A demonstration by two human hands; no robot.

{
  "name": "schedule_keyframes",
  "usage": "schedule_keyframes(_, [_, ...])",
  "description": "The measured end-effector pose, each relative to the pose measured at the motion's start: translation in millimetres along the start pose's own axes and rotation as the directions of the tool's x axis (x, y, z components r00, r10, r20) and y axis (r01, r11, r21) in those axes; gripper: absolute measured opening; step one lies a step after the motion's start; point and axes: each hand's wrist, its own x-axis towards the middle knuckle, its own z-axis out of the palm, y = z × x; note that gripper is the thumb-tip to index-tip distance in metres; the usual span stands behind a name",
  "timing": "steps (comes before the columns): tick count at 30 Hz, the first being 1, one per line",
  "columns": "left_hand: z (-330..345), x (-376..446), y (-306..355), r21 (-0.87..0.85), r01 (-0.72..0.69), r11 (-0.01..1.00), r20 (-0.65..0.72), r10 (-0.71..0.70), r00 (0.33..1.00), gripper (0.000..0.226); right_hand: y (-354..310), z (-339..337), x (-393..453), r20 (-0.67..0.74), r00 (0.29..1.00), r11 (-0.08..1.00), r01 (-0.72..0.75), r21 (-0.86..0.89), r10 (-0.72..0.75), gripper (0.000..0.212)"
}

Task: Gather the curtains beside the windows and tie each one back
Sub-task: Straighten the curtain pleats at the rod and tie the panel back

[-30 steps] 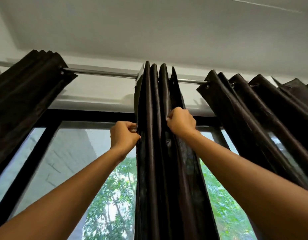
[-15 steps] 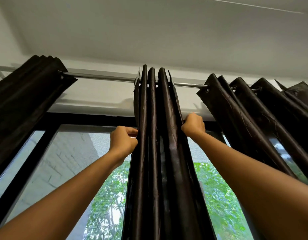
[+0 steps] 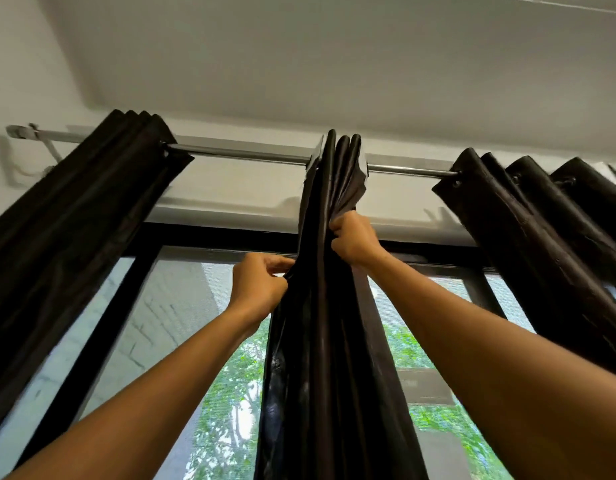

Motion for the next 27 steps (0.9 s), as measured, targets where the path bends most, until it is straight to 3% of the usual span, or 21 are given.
schedule_keyframes(3, [-31.8, 6.1, -12.2, 0.027, -0.005, 1.0, -0.014, 0.006, 1.0, 0.036, -54.1, 36.5, 9.3, 0.056, 0.995, 0.995, 0.081, 0.053, -0.084, 0.03])
schedule_keyframes(5, [-53.9, 9.2, -20.8, 0.054, -0.009, 0.999, -0.022, 0.011, 1.0, 0.04, -85.8, 52.8, 12.5, 0.081, 0.99, 0.991, 0.109, 0.083, -0.116, 0.012])
schedule_keyframes(7, [-70.9, 11.6, -26.3, 0.043, -0.013, 0.999, -0.001, 0.013, 1.0, 0.043, -97.4, 53.1, 11.5, 0.071, 0.991, 0.991, 0.109, 0.08, -0.115, 0.023])
schedule_keyframes(10, [-88.4, 16.2, -32.8, 0.08, -0.019, 0.997, 0.008, 0.018, 1.0, 0.039, -94.0, 37.6, 1.4, 0.035, 0.999, 1.0, 0.027, 0.013, -0.027, 0.033])
schedule_keyframes(13, [-91.0, 21.4, -35.3, 0.184, 0.018, 0.983, -0.019, -0.015, 1.0, 0.029, -83.5, 20.5, -12.3, -0.016, 0.996, 0.995, -0.087, -0.057, 0.087, 0.006])
schedule_keyframes(16, [-87.5, 15.1, -41.2, 0.301, 0.096, 0.949, -0.02, -0.095, 0.995, 0.035, -80.7, 14.2, -35.0, -0.009, 0.981, 0.973, -0.195, -0.126, 0.195, 0.025])
schedule_keyframes(20, [-88.2, -9.2, -42.6, 0.375, 0.084, 0.923, 0.015, -0.097, 0.995, 0.011, -84.5, 13.7, -75.4, -0.001, 0.951, 0.932, -0.304, -0.197, 0.31, 0.026])
schedule_keyframes(27, [-99.2, -72.9, -34.6, 0.397, 0.12, 0.91, -0.027, -0.119, 0.993, 0.008, -95.6, 11.5, -159.7, -0.058, 0.979, 0.957, -0.204, -0.207, 0.196, 0.022])
